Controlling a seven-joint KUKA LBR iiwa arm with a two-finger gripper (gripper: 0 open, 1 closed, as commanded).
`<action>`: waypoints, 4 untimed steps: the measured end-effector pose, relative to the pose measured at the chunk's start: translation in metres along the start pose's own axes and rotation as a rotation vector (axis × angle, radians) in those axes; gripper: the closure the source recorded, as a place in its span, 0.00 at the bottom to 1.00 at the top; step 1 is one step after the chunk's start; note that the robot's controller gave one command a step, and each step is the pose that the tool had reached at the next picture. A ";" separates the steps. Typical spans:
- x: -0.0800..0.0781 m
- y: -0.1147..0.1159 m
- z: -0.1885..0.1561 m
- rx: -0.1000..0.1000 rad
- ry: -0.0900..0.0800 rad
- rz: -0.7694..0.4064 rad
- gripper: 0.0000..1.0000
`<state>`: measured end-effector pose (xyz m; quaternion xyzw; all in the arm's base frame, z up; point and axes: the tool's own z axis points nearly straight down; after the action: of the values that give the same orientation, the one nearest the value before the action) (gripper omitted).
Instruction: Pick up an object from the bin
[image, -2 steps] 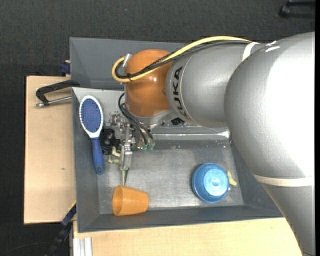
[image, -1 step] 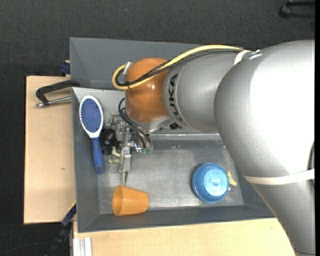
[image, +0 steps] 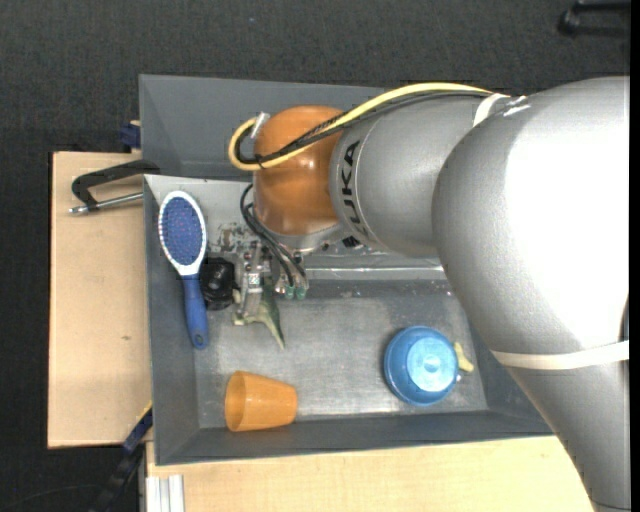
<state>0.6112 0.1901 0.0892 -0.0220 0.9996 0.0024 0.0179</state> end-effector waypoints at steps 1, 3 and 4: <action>0.010 0.002 0.010 0.002 0.031 -0.005 0.00; 0.013 0.036 0.005 -0.002 0.032 -0.145 0.00; 0.016 0.019 0.017 -0.004 0.035 -0.086 0.00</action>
Offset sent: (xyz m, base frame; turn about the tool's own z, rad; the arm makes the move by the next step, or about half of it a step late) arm 0.0000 0.0000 0.0000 0.0000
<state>0.5953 0.2089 0.0717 -0.0652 0.9979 0.0029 0.0003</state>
